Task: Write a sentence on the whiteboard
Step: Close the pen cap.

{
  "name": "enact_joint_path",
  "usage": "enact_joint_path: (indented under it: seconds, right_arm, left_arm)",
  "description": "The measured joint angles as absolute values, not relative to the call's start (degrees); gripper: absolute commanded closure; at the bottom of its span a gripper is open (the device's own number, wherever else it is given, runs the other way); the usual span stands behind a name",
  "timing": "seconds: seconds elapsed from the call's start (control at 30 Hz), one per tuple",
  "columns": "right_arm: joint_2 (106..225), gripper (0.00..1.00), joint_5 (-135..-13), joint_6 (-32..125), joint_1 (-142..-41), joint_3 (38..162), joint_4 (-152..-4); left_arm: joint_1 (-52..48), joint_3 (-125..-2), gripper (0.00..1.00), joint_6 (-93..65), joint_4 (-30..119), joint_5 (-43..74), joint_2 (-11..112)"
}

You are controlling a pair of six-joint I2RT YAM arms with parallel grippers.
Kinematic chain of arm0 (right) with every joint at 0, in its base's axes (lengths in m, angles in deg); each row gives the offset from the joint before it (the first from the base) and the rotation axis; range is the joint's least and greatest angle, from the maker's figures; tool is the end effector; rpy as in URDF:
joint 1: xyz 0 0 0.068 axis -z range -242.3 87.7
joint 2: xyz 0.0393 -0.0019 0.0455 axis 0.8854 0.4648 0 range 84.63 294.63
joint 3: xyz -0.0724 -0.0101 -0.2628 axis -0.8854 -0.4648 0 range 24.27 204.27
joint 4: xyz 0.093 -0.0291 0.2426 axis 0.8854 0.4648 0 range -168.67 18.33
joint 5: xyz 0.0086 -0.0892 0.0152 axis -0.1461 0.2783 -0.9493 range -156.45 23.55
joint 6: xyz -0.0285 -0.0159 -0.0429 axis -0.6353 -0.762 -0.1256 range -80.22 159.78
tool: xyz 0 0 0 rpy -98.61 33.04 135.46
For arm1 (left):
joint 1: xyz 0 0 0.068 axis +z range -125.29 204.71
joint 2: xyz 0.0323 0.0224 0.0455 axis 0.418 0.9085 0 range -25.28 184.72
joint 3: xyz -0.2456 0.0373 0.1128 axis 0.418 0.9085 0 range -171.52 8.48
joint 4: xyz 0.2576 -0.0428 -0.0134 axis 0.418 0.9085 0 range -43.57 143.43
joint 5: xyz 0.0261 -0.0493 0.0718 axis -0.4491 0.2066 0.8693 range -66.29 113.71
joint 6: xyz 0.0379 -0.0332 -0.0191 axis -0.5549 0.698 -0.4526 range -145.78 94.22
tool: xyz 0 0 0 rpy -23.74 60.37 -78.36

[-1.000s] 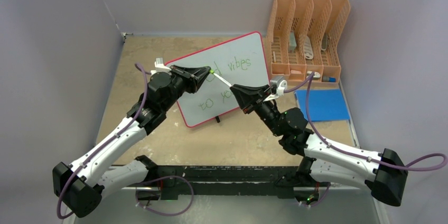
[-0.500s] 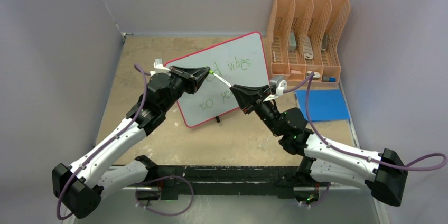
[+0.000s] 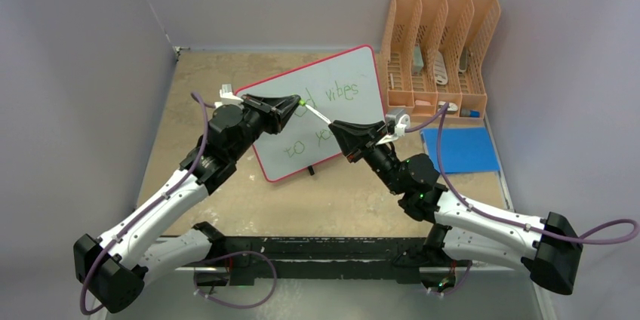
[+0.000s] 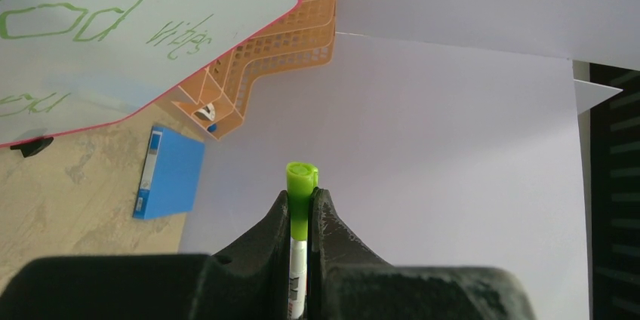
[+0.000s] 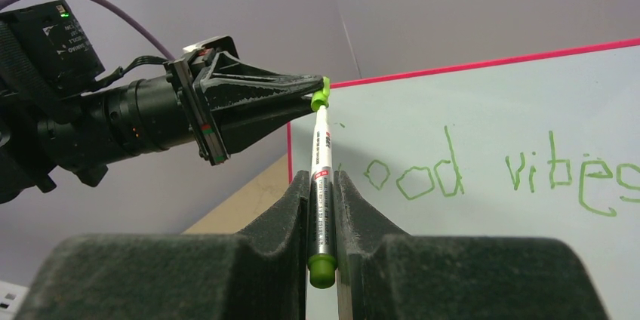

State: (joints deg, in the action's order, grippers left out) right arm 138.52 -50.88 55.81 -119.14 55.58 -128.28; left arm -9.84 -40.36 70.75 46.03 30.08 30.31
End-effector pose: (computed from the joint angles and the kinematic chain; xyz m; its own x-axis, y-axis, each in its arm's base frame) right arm 0.1228 0.1707 0.3373 0.0523 0.5663 -0.8225 -0.7180 0.5938 0.3632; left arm 0.1916 -0.1271 0.3500 -0.4594 -0.8825 0.1009 -0.1443 -0.0379 -0.9888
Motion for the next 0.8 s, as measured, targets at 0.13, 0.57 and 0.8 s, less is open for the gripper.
enact_joint_path:
  seconds: [0.13, 0.57, 0.8]
  right_arm:
    - [138.52, 1.00, -50.90, 55.81, -119.14, 55.58, -128.30]
    - [139.02, 1.00, -49.17, 55.81, -119.14, 55.58, -129.31]
    - [141.80, 1.00, -48.93, 55.77, -119.18, 55.58, -130.99]
  left_arm:
    - [-9.84, -40.36, 1.00, 70.79, 45.63, 29.49, 30.46]
    - [-9.84, -40.32, 1.00, 71.80, 43.64, 27.50, 32.17]
    - [-9.84, -38.57, 1.00, 72.67, 42.49, 27.09, 32.21]
